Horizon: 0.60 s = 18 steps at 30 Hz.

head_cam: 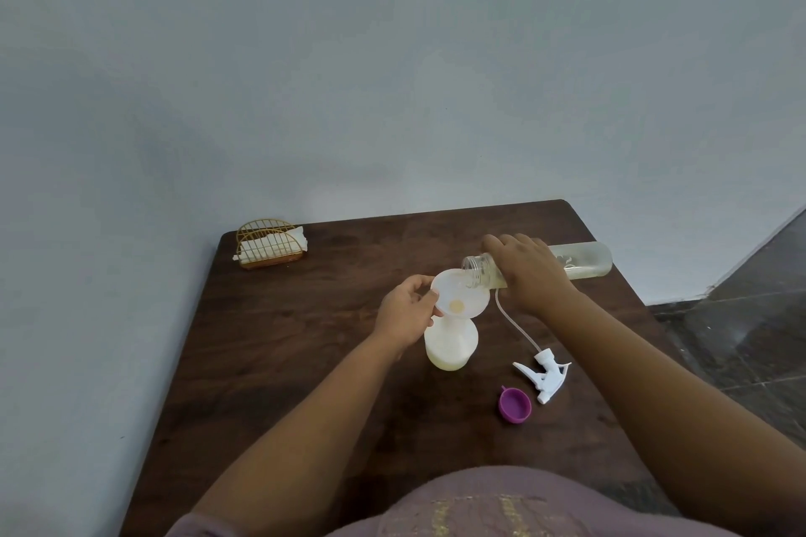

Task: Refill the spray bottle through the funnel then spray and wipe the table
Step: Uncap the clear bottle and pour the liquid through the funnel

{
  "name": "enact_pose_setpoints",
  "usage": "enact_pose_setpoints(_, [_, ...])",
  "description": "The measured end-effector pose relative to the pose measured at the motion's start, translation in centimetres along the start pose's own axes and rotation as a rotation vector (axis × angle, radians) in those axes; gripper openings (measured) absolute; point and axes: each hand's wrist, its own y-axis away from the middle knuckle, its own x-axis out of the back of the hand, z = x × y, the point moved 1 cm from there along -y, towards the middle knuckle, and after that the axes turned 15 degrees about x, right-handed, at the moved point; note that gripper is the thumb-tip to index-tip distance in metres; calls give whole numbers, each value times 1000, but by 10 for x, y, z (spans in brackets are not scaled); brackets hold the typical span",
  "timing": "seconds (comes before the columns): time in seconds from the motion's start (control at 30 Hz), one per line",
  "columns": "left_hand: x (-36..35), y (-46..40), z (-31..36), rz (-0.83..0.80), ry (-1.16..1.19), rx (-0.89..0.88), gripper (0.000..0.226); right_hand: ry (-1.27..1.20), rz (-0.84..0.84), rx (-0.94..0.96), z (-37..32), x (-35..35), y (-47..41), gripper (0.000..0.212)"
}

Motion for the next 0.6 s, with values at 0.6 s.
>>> enact_pose_setpoints(0.6, [3,-2,-2,0,14,15,29,-10,-16,10,0,-2,-1,48])
